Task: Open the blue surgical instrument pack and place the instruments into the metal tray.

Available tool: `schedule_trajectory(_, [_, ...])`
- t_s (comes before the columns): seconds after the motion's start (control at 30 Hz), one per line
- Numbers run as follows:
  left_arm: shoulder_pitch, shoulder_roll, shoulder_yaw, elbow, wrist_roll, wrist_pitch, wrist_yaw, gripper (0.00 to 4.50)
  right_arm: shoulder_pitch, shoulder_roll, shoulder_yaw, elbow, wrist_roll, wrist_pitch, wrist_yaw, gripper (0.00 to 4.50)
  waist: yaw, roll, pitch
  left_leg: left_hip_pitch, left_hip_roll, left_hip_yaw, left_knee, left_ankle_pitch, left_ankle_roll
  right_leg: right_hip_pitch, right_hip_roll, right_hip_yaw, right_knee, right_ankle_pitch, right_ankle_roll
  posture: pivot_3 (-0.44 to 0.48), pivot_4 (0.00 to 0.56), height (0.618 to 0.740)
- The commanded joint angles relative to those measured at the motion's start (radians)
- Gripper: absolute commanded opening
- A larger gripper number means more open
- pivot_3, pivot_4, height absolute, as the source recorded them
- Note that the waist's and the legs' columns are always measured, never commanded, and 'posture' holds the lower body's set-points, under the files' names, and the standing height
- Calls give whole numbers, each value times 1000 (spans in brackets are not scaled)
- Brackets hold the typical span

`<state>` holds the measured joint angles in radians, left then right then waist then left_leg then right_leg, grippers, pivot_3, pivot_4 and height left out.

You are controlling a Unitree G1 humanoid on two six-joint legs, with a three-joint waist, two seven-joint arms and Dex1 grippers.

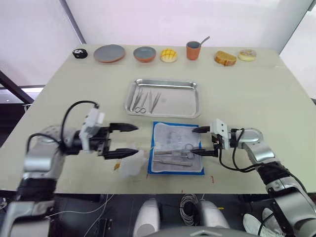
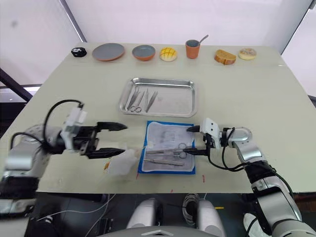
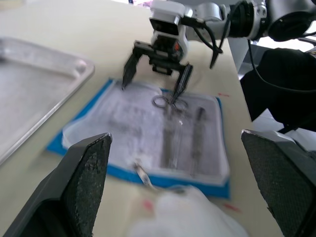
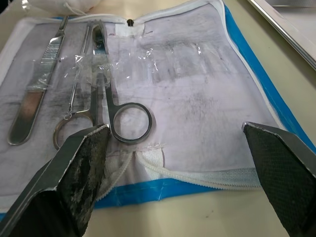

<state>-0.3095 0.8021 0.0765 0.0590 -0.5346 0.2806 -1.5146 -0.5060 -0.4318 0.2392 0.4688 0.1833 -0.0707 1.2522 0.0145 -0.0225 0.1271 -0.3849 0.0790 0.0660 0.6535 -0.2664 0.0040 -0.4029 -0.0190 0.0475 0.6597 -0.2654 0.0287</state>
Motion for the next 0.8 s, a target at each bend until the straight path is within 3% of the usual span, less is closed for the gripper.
schedule_trajectory(0.03, [-99, -76, -101, 67, 82, -67, 10, 4441, 40, -41, -50, -49, 39, 70, 7, 4500, 0, 1, 2, 0, 0, 0, 0, 0, 0, 0, 0, 0, 0, 1, 1, 0, 150, 740])
schedule_trajectory(0.47, [-204, -222, -236, 430, 225, -337, -90, 4441, 146, -169, -195, -491, 223, 374, -45, 4500, -25, 4, 10, -14, 0, -1, 1, 0, 0, -15, 3, 2, 2, 2, 4, 0, 150, 740])
schedule_trajectory(0.8, [-214, -210, -343, 596, 224, -539, -100, 4441, 248, -408, -400, -857, 399, 575, -67, 4500, -24, 5, 11, -12, 0, -1, 2, 0, 0, -13, 3, 2, 3, 2, 4, 0, 150, 740])
